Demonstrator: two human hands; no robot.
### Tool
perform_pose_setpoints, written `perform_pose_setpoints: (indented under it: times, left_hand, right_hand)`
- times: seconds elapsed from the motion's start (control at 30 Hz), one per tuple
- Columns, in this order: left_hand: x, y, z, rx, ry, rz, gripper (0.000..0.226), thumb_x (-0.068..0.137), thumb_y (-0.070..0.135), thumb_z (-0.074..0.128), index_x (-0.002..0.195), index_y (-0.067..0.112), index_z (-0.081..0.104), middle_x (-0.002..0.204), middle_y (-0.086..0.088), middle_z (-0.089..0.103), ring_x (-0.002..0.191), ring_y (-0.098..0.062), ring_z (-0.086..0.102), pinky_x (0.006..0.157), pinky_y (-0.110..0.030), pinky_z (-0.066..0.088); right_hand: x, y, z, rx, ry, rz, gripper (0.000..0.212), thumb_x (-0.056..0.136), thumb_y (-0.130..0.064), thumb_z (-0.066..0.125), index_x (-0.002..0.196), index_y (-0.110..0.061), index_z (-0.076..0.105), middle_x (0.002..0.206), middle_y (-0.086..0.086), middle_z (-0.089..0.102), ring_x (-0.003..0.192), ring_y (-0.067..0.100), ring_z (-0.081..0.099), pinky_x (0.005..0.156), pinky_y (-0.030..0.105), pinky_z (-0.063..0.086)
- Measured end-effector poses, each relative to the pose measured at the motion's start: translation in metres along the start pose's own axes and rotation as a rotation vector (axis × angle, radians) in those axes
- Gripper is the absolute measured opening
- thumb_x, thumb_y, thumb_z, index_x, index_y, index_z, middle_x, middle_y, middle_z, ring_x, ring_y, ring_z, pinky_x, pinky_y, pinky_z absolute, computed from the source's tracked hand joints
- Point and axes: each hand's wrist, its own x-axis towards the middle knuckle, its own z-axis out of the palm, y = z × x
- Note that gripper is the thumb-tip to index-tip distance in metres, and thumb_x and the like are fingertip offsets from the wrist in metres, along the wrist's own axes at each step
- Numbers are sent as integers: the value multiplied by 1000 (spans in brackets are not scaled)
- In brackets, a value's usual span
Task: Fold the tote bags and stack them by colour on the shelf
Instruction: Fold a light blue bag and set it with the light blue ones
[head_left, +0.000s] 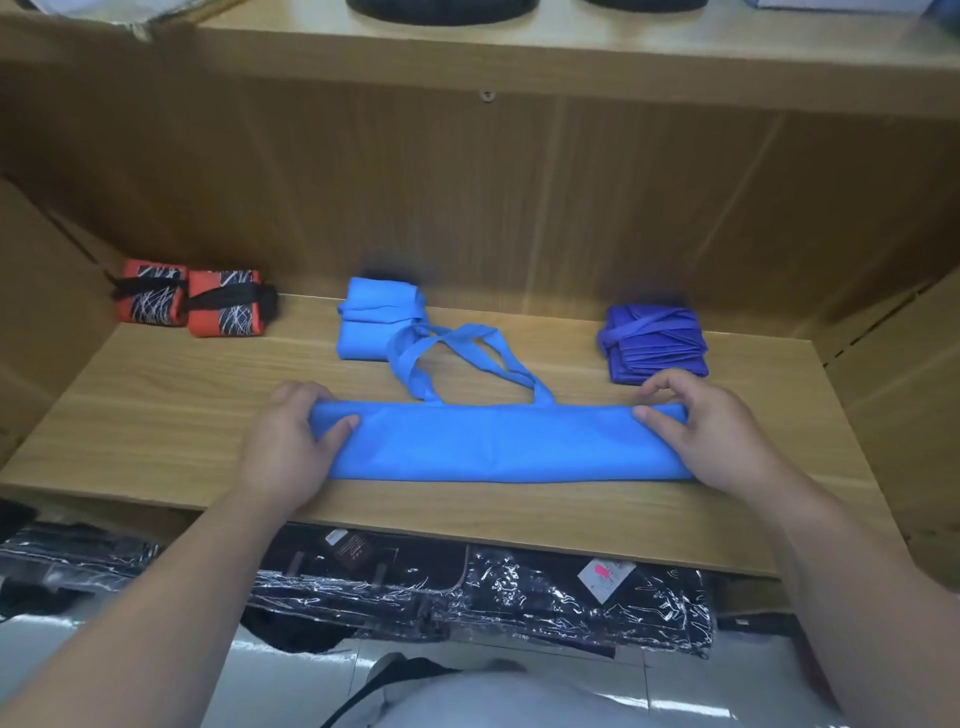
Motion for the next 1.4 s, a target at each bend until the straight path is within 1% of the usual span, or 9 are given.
perform_pose_setpoints:
  times: [0.13, 0.27, 0.4, 0.5, 0.6, 0.8, 0.97, 1.27, 1.4]
  left_hand:
    - [-3, 1, 6, 40, 15, 43, 23, 85, 15, 79, 104, 8, 68, 111, -9, 59, 101, -32, 58, 92, -44, 48]
    - [-6, 0, 10, 235, 22, 57, 31, 91, 26, 72, 119, 14, 70, 121, -7, 65, 105, -37, 54, 93, -47, 42]
    - [1, -4, 8, 307, -20, 106, 31, 92, 33, 65, 114, 12, 71, 115, -9, 64, 102, -38, 55, 87, -48, 44]
    - [4, -3, 4, 297, -49, 124, 28, 92, 32, 66, 111, 12, 70, 107, -8, 65, 99, -35, 54, 85, -47, 44]
    - [7, -5, 2, 244, -98, 96, 24, 92, 30, 69, 107, 11, 71, 104, -8, 66, 97, -35, 55, 86, -47, 45]
    - [10, -2, -26, -355, -222, -159, 16, 85, 22, 79, 82, 20, 63, 70, 16, 62, 68, -5, 54, 61, -19, 39]
    - [1, -4, -46, -950, -211, -546, 40, 68, 24, 86, 101, 24, 63, 105, -1, 73, 89, -18, 69, 80, -36, 51]
    - [-1, -15, -63, -1424, 43, -786, 15, 93, 1, 64, 87, 12, 56, 70, 3, 74, 64, -10, 72, 58, -25, 60]
    - [7, -12, -66, -1436, 141, -793, 15, 91, 2, 67, 86, 13, 58, 76, -1, 74, 64, -12, 72, 56, -25, 58]
  right_hand:
    - [2, -2, 16, -9, 54, 55, 14, 89, -34, 74, 98, -27, 65, 97, -9, 70, 88, 21, 64, 78, 35, 49]
    - [5, -11, 25, -320, 170, 122, 28, 85, -45, 75, 98, -23, 63, 91, 2, 67, 83, 33, 62, 68, 38, 49]
    - [-2, -25, 39, -478, 306, -212, 19, 86, -28, 72, 101, -18, 69, 102, 6, 60, 94, 37, 57, 79, 45, 48]
    - [-10, -54, 57, -421, -87, -491, 48, 100, -58, 35, 127, -32, 65, 142, -4, 56, 135, 33, 46, 112, 51, 36]
    - [-16, -71, 79, -523, -428, -510, 68, 92, -76, 6, 155, -53, 18, 165, -26, -5, 153, 24, -21, 123, 46, -13]
    - [-24, -81, 94, -598, -423, -489, 67, 92, -78, 6, 155, -55, -1, 162, -28, -20, 151, 18, -28, 122, 50, -16]
    - [-33, -101, 112, -581, -403, -456, 67, 94, -79, 12, 156, -53, 1, 163, -27, -18, 152, 18, -26, 123, 51, -11]
    - [-48, -144, 146, -519, -384, -495, 83, 95, -76, 21, 160, -25, 22, 169, -13, 5, 155, 23, -14, 125, 53, -1]
    - [-48, -150, 147, -512, -433, -527, 78, 93, -79, 18, 160, -40, 9, 168, -20, -1, 155, 19, -17, 125, 52, -8]
